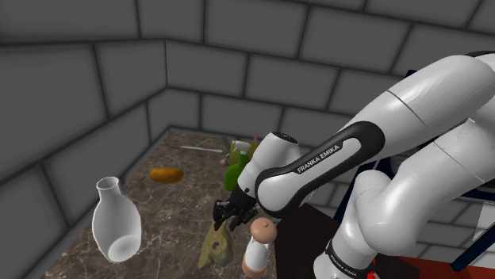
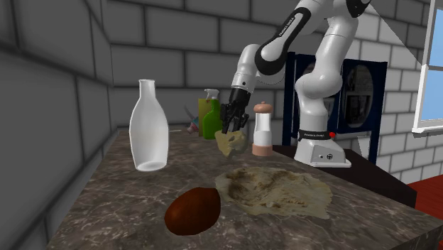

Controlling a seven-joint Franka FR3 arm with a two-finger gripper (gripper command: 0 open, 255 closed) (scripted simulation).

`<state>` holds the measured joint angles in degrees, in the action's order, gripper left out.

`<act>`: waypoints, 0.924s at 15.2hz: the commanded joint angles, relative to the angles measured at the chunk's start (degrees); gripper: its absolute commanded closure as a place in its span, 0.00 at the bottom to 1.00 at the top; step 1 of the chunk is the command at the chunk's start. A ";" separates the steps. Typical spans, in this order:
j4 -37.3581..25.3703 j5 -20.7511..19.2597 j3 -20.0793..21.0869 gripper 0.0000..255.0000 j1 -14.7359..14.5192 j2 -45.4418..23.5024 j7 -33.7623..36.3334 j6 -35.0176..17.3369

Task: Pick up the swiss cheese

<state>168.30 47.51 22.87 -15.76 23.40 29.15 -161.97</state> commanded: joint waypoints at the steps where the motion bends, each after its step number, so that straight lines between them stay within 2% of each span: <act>1: 0.03 -0.01 0.10 1.00 -0.04 -0.05 0.10 0.03; 14: -2.52 -9.23 0.51 1.00 5.03 13.67 7.88 16.17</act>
<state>166.09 38.93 23.53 -11.06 35.99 36.57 -147.21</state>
